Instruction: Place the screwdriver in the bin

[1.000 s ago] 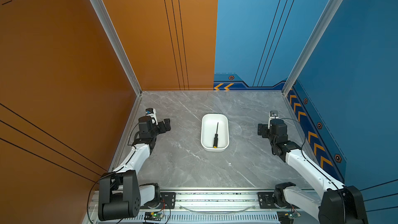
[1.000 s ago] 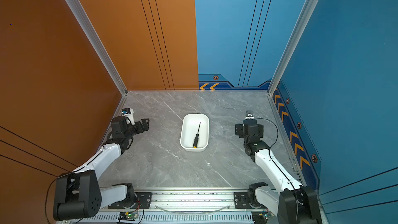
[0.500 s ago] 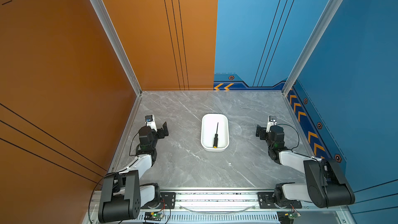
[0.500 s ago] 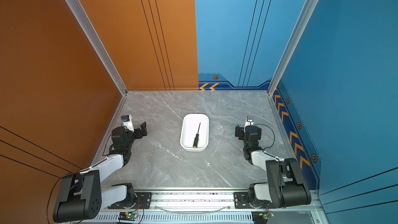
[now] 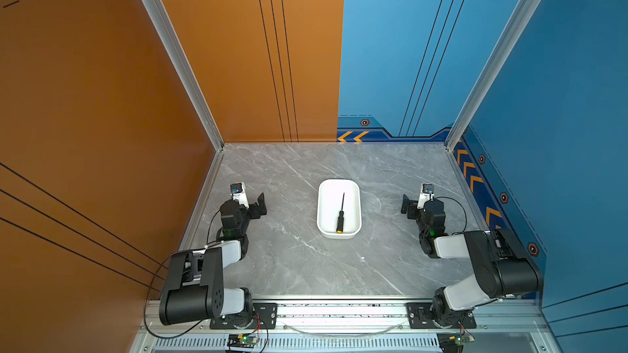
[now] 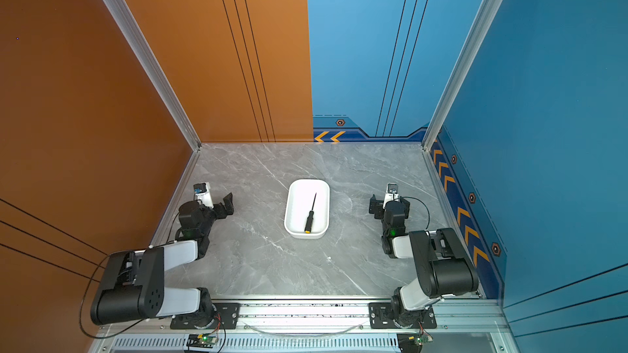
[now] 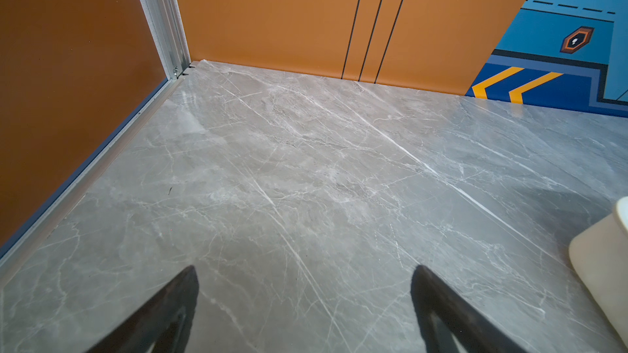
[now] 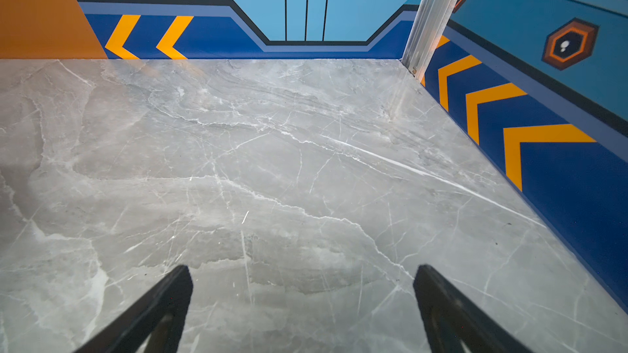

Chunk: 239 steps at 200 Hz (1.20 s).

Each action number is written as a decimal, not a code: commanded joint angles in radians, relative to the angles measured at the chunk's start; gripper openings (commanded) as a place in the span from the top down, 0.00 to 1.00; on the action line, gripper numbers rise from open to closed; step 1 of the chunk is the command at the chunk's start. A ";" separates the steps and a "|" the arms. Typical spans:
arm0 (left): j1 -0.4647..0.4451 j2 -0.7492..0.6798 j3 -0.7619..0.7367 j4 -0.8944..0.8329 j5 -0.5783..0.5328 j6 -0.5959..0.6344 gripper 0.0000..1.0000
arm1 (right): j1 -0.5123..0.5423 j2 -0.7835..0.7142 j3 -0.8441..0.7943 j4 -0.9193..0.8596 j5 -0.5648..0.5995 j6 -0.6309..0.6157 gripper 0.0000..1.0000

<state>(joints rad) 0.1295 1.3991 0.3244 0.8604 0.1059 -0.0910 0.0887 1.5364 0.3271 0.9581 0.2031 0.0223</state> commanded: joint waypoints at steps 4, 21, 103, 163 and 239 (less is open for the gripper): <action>-0.025 0.060 -0.016 0.109 -0.012 0.011 0.02 | -0.004 0.010 -0.005 0.049 0.013 -0.004 0.00; -0.052 0.101 -0.027 0.164 -0.047 0.032 0.02 | -0.007 0.010 0.007 0.028 0.009 -0.001 0.00; -0.140 0.166 0.035 0.102 -0.190 0.096 0.02 | -0.017 0.010 0.020 0.004 -0.005 0.007 0.00; -0.142 0.167 0.053 0.068 -0.202 0.097 0.02 | -0.017 0.010 0.020 0.002 -0.008 0.006 0.00; -0.141 0.167 0.053 0.069 -0.202 0.097 0.02 | -0.031 0.010 0.032 -0.021 -0.029 0.016 0.00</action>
<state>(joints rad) -0.0078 1.5661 0.3637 0.9447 -0.0757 -0.0135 0.0650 1.5364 0.3397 0.9619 0.1932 0.0257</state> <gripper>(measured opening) 0.979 0.999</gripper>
